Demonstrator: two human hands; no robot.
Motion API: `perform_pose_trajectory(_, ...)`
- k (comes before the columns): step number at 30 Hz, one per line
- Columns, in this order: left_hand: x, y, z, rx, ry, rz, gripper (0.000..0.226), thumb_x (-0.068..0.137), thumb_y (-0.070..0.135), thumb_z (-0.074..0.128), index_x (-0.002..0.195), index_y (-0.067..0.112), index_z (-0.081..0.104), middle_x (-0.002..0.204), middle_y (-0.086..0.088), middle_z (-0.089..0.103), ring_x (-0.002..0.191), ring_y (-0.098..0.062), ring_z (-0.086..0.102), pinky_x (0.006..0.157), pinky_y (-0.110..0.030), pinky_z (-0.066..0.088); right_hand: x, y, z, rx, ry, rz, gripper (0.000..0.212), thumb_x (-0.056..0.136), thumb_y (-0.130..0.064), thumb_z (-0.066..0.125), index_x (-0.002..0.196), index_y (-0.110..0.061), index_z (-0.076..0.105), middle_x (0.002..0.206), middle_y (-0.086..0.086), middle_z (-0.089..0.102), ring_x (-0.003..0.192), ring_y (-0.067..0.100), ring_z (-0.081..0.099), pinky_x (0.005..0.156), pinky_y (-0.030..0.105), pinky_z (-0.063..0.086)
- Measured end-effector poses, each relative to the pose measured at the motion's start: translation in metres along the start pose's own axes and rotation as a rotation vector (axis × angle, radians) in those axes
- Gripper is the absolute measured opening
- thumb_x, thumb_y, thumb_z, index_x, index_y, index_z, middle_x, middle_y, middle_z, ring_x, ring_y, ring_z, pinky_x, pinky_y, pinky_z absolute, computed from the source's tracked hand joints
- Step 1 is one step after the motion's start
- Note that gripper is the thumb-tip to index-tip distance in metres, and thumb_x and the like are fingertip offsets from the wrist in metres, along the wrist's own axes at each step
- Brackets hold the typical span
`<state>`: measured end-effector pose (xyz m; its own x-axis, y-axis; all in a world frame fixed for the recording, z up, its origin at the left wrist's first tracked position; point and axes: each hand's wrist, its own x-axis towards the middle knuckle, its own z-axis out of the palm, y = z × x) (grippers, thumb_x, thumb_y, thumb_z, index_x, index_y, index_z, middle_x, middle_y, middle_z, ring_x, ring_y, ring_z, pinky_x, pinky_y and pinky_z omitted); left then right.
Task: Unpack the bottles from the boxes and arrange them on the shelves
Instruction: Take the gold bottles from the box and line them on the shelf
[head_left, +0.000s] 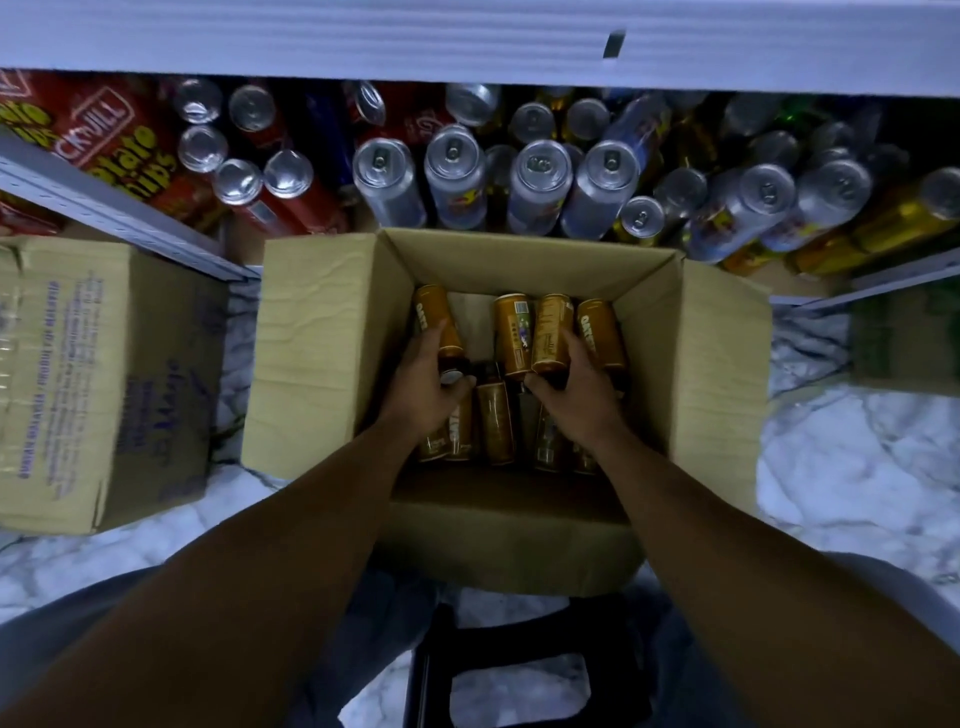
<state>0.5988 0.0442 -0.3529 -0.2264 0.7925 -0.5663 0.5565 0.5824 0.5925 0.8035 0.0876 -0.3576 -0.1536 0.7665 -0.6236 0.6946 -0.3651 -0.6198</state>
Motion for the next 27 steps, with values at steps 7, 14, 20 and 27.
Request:
perform_pose_trajectory(7, 0.018, -0.013, 0.016, 0.035, 0.048, 0.023, 0.092, 0.091, 0.012, 0.073, 0.161, 0.028, 0.017, 0.168, -0.001, 0.018, 0.153, -0.024, 0.018, 0.12, -0.042, 0.025, 0.018, 0.018, 0.021, 0.022, 0.067, -0.022, 0.093, 0.088, -0.026, 0.077, 0.159, -0.035, 0.017, 0.166, 0.001, 0.022, 0.15, 0.028, 0.026, 0.114, 0.053, 0.036)
perform_pose_trajectory(14, 0.03, -0.029, 0.026, 0.149, 0.116, 0.078, 0.086, 0.093, 0.017, 0.072, 0.161, 0.024, 0.02, 0.169, -0.002, 0.016, 0.155, -0.029, 0.009, 0.125, -0.047, 0.013, 0.031, 0.027, 0.034, -0.062, 0.134, -0.081, 0.096, 0.086, -0.015, 0.078, 0.16, -0.033, 0.02, 0.168, -0.004, 0.013, 0.153, 0.026, 0.019, 0.117, 0.051, 0.031)
perform_pose_trajectory(20, 0.036, -0.032, 0.028, 0.163, 0.138, 0.143, 0.084, 0.093, 0.024, 0.073, 0.16, 0.023, 0.022, 0.167, -0.005, 0.022, 0.153, -0.031, 0.016, 0.124, -0.053, 0.02, 0.033, 0.029, 0.033, -0.131, 0.133, -0.107, 0.096, 0.088, -0.013, 0.076, 0.161, -0.031, 0.017, 0.169, -0.003, 0.009, 0.151, 0.028, 0.023, 0.115, 0.051, 0.033)
perform_pose_trajectory(27, 0.034, -0.019, 0.021, -0.079, 0.197, 0.164, 0.088, 0.088, 0.023, 0.076, 0.159, 0.026, 0.024, 0.158, -0.005, 0.038, 0.144, -0.021, 0.036, 0.115, -0.038, 0.035, 0.024, 0.016, 0.025, 0.036, 0.254, -0.121, 0.091, 0.089, -0.018, 0.073, 0.157, -0.041, 0.018, 0.156, 0.008, 0.041, 0.132, 0.028, 0.053, 0.102, 0.051, 0.05)
